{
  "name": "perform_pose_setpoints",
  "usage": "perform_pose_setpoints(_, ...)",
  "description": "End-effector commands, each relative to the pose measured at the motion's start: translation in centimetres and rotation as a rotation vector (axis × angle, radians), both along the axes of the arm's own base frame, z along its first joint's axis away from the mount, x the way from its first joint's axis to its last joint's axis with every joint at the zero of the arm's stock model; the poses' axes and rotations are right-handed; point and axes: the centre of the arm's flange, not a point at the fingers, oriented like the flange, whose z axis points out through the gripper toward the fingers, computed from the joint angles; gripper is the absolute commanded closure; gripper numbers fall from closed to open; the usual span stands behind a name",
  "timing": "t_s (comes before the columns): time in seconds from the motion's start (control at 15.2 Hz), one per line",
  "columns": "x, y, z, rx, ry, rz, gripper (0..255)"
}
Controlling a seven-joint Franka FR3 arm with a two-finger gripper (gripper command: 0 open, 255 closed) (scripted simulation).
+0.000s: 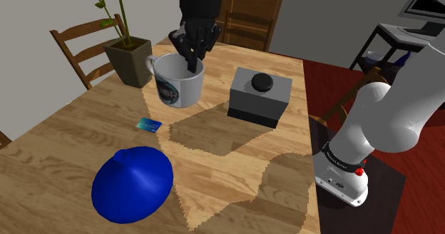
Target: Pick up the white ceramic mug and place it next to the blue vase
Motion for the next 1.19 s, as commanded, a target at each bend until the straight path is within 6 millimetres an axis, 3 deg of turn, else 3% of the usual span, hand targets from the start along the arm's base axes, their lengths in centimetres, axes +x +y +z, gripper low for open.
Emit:
perform_pose_setpoints(0.0,-0.2,0.1,-1.0,0.000,0.000,-0.001,255)
perform_pose_setpoints(1.12,-0.2,0.1,-10.0,0.000,0.000,-0.001,255)
